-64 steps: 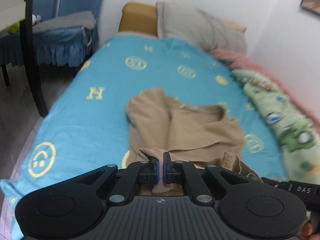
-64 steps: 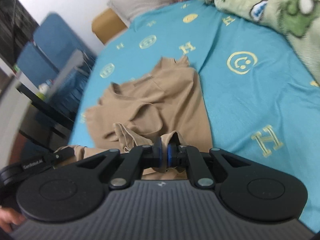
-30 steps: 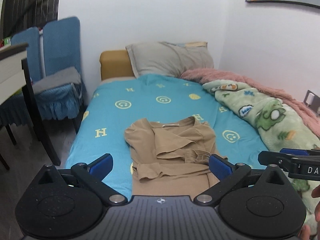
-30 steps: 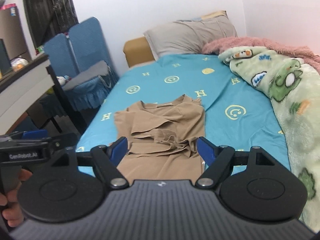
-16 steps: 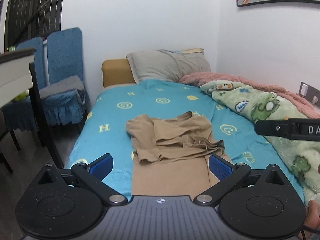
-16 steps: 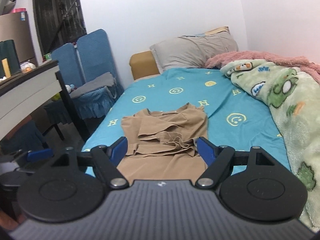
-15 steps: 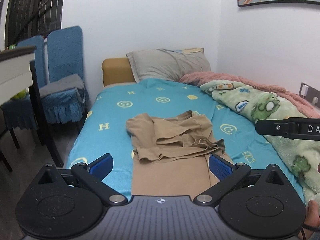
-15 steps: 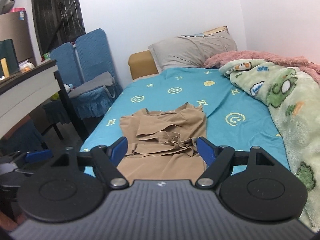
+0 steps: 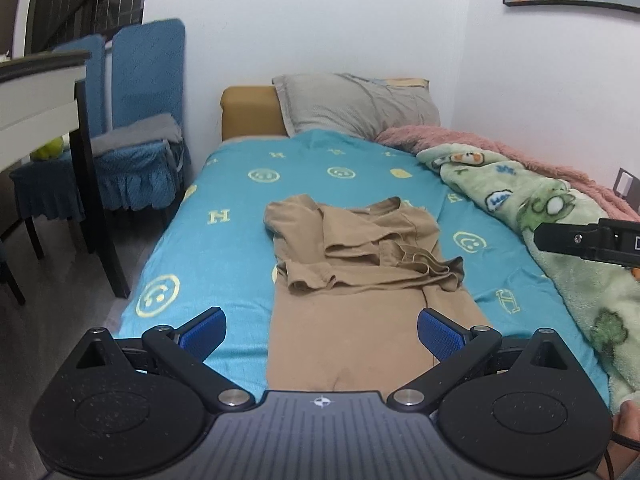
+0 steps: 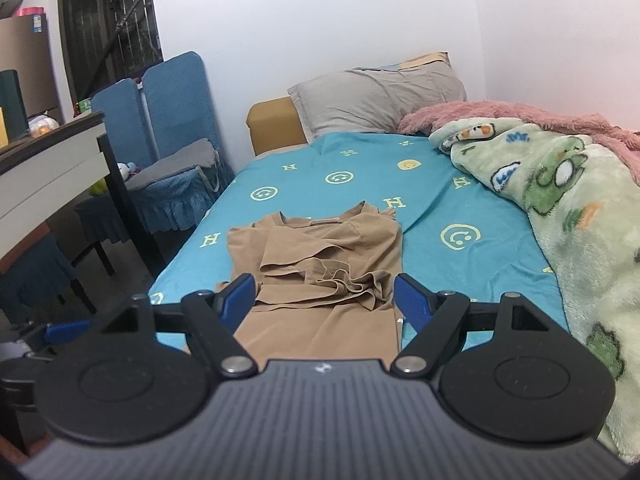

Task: Fold clothes

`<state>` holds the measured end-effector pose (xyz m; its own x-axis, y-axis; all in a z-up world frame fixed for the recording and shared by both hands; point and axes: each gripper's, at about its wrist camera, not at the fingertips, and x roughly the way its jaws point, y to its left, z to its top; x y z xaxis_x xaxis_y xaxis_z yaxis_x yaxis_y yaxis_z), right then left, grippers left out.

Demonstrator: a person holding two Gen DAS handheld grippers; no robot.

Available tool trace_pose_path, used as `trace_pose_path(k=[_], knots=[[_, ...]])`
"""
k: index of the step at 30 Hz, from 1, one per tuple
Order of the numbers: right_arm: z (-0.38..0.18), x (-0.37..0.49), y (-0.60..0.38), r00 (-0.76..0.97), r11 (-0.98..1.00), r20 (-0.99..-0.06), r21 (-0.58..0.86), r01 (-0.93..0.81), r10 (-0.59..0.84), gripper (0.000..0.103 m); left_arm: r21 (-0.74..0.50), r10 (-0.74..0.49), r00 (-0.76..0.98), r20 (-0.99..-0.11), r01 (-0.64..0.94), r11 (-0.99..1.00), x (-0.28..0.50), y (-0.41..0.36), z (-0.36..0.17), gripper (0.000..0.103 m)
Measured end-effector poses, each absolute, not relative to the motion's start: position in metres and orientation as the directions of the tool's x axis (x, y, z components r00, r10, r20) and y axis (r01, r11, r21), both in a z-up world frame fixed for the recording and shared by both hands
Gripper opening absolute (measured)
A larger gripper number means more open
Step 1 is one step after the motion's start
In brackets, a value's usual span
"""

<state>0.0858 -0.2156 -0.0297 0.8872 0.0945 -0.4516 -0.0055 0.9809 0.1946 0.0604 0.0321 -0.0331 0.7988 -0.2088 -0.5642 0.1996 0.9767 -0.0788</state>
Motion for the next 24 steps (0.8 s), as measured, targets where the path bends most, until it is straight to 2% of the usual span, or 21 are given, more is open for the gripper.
trace_pose_path(k=[15,24], knots=[[-0.033,0.084,-0.231,0.878,0.969,-0.469,0.246,0.024,0.097,0.078,-0.223,-0.201,0.661,-0.723,0.051,0.973,0.075,0.039,-0.052,0.103],[-0.036,0.082,-0.244,0.868,0.953,-0.482,0.302,0.040,0.116,0.078,-0.385,-0.284,0.548,-0.787,-0.076,0.920,0.087,0.036,-0.056,0.103]])
